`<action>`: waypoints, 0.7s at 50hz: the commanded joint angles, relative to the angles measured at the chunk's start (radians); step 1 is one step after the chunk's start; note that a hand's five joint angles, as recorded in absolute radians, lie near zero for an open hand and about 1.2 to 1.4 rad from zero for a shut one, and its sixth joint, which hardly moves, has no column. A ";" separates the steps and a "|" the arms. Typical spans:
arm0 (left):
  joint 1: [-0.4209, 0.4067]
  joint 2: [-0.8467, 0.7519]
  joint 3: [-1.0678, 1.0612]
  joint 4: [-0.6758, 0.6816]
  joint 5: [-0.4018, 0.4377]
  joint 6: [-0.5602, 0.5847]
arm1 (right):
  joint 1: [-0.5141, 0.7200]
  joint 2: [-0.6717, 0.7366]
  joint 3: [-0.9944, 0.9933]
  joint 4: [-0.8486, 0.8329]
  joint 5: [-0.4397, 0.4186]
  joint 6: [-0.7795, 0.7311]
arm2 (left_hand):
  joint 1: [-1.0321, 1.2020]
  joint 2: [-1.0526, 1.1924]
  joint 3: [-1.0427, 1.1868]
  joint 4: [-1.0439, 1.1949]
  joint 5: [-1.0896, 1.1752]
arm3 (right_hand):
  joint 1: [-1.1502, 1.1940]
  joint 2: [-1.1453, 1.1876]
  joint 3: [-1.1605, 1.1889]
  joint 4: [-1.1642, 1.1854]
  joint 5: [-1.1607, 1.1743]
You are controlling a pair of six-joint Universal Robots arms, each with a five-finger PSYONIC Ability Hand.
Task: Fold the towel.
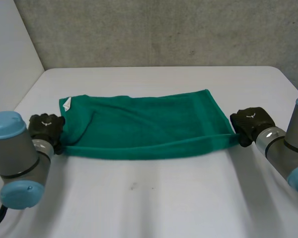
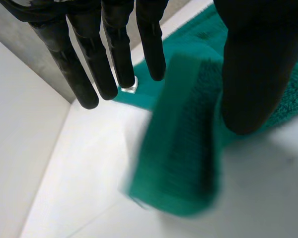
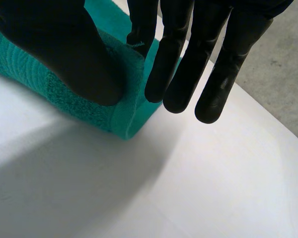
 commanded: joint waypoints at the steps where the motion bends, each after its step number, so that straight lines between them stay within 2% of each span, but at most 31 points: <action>1: 0.029 0.114 -0.046 -0.015 0.001 -0.003 | -0.010 -0.031 0.019 -0.004 -0.030 0.002 | 0.037 0.025 0.021 0.030 0.034 | 0.412 0.215 0.211 0.204 0.225; 6: 0.060 0.165 -0.069 -0.066 0.069 -0.002 | -0.065 -0.033 0.026 -0.002 -0.035 0.002 | 0.032 0.019 0.015 0.024 0.028 | 0.412 0.215 0.211 0.204 0.225; 15: 0.246 0.167 -0.075 -0.205 0.409 -0.002 | -0.071 -0.031 0.024 -0.001 -0.056 0.017 | 0.023 0.011 0.006 0.015 0.019 | 0.412 0.215 0.211 0.204 0.225; 19: 0.299 0.159 -0.076 -0.215 0.487 0.000 | -0.071 -0.030 0.024 -0.001 -0.056 0.019 | 0.026 0.014 0.009 0.018 0.022 | 0.412 0.215 0.211 0.204 0.225; 24: 0.321 0.156 -0.098 -0.216 0.515 0.000 | -0.071 -0.030 0.024 -0.001 -0.058 0.019 | 0.037 0.025 0.021 0.030 0.034 | 0.412 0.215 0.211 0.204 0.225; 35: 0.309 0.173 -0.194 -0.213 0.520 0.001 | -0.074 -0.025 0.019 -0.002 -0.056 0.017 | 0.040 0.028 0.024 0.033 0.037 | 0.412 0.215 0.211 0.204 0.225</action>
